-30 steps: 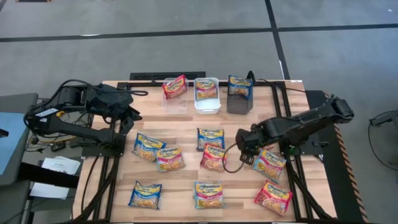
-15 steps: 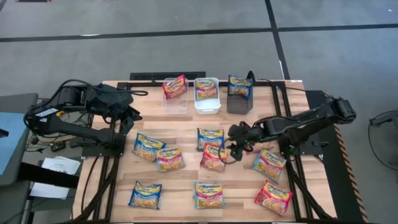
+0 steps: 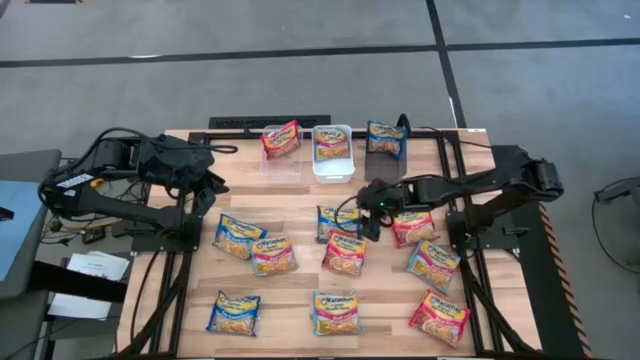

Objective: Sort Maruchan noodles
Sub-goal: Put the blue noodle pack into the black bin

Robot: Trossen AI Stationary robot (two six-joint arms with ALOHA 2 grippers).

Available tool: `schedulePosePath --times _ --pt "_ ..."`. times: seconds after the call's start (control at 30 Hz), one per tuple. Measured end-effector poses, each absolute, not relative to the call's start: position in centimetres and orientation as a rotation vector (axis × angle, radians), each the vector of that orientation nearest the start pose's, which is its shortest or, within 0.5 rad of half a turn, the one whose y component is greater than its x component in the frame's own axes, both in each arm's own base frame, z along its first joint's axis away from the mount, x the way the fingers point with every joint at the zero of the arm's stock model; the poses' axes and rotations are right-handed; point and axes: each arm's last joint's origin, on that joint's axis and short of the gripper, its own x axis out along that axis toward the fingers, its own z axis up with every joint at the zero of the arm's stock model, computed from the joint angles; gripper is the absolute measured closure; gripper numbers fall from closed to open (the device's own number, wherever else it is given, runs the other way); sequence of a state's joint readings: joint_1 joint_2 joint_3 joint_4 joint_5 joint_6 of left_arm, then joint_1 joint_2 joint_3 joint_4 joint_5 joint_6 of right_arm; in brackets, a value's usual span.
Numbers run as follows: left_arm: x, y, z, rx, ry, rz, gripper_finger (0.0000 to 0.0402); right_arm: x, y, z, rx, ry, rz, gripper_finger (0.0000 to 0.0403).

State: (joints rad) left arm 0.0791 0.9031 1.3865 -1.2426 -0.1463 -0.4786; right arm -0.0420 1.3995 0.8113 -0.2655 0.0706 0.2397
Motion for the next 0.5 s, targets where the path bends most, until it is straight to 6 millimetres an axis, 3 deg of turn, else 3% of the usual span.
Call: schedulePosePath --times 0.17,0.5 --pt "11.5 1.4 41.2 -0.441 0.682 0.418 0.0278 29.1 -2.2 19.2 0.157 0.804 -0.191 0.0168" --pt "12.2 1.5 41.0 -0.450 0.699 0.434 0.0278 31.3 -3.0 16.0 0.104 0.901 -0.178 0.0168"
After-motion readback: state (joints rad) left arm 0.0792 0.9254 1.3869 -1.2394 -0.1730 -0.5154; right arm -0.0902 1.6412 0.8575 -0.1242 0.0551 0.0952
